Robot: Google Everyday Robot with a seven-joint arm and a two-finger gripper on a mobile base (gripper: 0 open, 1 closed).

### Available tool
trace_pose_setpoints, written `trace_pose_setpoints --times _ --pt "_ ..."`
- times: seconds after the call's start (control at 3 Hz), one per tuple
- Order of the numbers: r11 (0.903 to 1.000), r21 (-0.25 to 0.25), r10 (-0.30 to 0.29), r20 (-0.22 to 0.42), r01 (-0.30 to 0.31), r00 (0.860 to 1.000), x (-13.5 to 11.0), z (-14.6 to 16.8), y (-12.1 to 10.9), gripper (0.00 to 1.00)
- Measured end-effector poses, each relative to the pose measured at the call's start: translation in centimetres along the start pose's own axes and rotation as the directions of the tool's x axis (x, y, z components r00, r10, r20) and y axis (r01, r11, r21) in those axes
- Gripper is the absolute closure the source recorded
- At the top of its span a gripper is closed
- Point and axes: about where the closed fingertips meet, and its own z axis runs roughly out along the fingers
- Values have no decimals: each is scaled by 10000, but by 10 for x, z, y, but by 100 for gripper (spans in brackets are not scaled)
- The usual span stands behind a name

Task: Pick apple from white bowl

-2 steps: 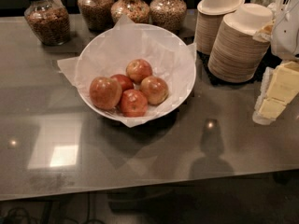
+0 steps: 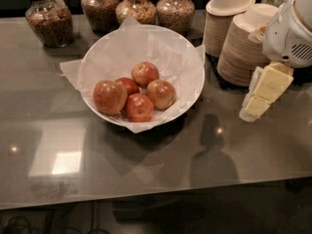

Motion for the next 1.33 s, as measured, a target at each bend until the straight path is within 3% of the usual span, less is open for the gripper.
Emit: trace_pose_setpoints --times 0.33,0.67,1.0,1.33 --pt "10000 0 0 1 0 10000 0 0 0 0" --pt "9996 107 271 459 -277 9986 -7 12 -5 0" --pt "9999 105 11 1536 -28 9881 -38 29 -12 0" --pt "9979 -69 -611 2522 649 9657 -72 39 -13 17"
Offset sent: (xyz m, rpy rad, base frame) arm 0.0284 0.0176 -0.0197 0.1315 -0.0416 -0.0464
